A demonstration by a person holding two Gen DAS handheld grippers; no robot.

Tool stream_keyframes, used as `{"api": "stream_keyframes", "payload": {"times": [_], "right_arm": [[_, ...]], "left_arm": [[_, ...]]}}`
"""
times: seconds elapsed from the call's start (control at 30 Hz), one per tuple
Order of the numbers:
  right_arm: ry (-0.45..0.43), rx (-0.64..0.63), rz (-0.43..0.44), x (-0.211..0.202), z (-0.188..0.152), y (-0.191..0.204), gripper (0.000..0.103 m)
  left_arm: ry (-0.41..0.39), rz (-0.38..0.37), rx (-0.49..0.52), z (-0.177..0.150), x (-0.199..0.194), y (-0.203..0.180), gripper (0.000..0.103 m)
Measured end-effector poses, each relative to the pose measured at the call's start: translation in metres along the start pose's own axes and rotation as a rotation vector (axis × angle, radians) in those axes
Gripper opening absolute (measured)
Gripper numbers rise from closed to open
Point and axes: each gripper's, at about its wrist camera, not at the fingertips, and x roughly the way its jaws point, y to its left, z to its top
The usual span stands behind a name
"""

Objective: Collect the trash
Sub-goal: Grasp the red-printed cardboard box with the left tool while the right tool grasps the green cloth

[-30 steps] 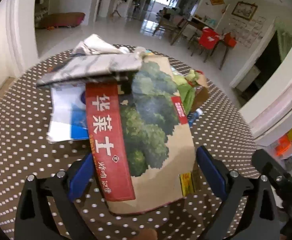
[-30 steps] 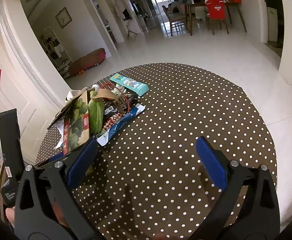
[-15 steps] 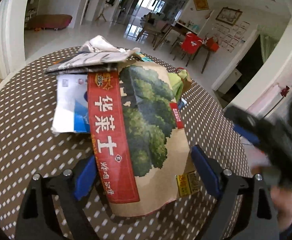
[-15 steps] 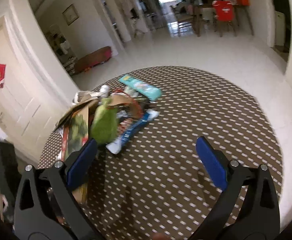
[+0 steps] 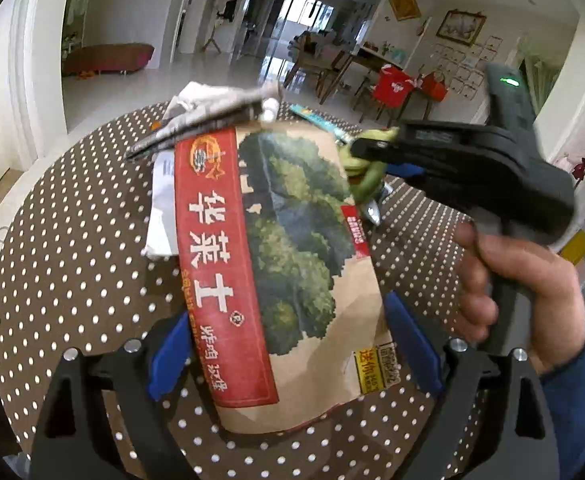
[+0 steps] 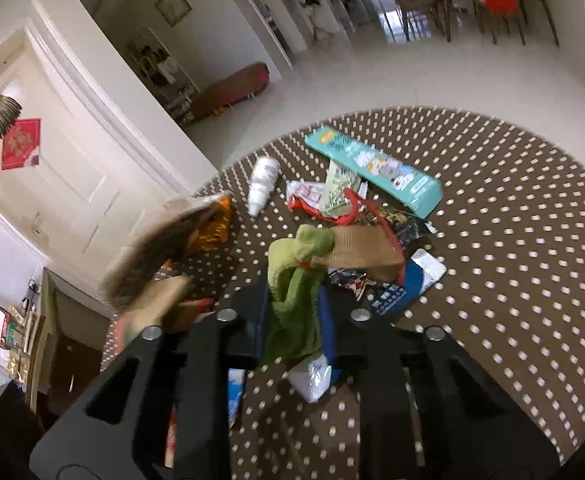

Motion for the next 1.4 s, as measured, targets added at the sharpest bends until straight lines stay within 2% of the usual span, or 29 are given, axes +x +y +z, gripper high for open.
{"api": "stream_keyframes", "payload": {"times": [0.07, 0.1, 0.13, 0.17, 0.27, 0.33, 0.4, 0.43, 0.47, 0.57, 0.63, 0.67, 0.7, 0.73, 0.8, 1.0, 1.23, 1.4], "right_arm": [[-0.047, 0.012, 0.023, -0.027, -0.004, -0.005, 0.019], [-0.072, 0.023, 0.040, -0.044, -0.007, -0.010, 0.019], [-0.084, 0.030, 0.048, -0.055, -0.008, -0.013, 0.019], [-0.097, 0.035, 0.054, -0.066, -0.010, -0.016, 0.019], [-0.131, 0.033, 0.056, -0.098, -0.019, -0.025, 0.019], [-0.137, 0.028, 0.042, -0.111, -0.023, -0.027, 0.019], [-0.138, 0.024, 0.026, -0.121, -0.030, -0.032, 0.019], [-0.137, 0.027, 0.023, -0.122, -0.032, -0.034, 0.019], [-0.137, 0.028, 0.019, -0.124, -0.034, -0.036, 0.019], [-0.137, 0.045, 0.015, -0.128, -0.041, -0.046, 0.019], [-0.139, 0.055, 0.012, -0.132, -0.045, -0.051, 0.019], [-0.143, 0.055, 0.012, -0.135, -0.047, -0.052, 0.019], [-0.146, 0.055, 0.012, -0.138, -0.048, -0.053, 0.019], [-0.152, 0.057, 0.009, -0.142, -0.050, -0.056, 0.019], [-0.168, 0.064, 0.002, -0.152, -0.051, -0.061, 0.019], [-0.219, 0.085, -0.021, -0.187, -0.059, -0.076, 0.019], [-0.290, 0.110, -0.074, -0.231, -0.062, -0.099, 0.019], [-0.353, 0.151, -0.163, -0.276, -0.073, -0.134, 0.019]], "left_arm": [[-0.018, -0.021, 0.000, 0.004, -0.004, -0.005, 0.082], [-0.021, -0.026, -0.001, 0.004, -0.005, -0.005, 0.075], [-0.023, -0.034, -0.001, 0.004, -0.008, -0.007, 0.059], [-0.006, -0.044, 0.005, 0.004, -0.007, -0.008, 0.024], [0.012, -0.047, 0.023, 0.000, -0.003, -0.012, 0.025], [0.027, -0.038, 0.026, -0.003, 0.001, -0.015, 0.033], [0.027, 0.002, 0.025, -0.003, 0.006, -0.017, 0.084], [0.003, 0.012, 0.010, -0.002, 0.005, -0.016, 0.089], [-0.014, 0.006, -0.002, 0.000, 0.005, -0.016, 0.089], [0.018, -0.036, -0.030, 0.011, 0.021, -0.010, 0.089], [0.037, -0.043, -0.038, 0.012, 0.036, -0.014, 0.083], [0.030, -0.034, -0.019, 0.013, 0.038, -0.018, 0.043], [0.054, -0.044, -0.015, 0.015, 0.043, -0.021, 0.037], [0.045, -0.080, -0.028, 0.017, 0.043, -0.023, 0.031], [0.017, -0.092, 0.007, 0.020, 0.038, -0.033, 0.020], [-0.045, -0.162, 0.067, 0.019, 0.022, -0.062, 0.010], [-0.089, -0.262, 0.192, 0.023, 0.018, -0.126, 0.010], [-0.092, -0.337, 0.262, 0.028, 0.021, -0.173, 0.010]]}}
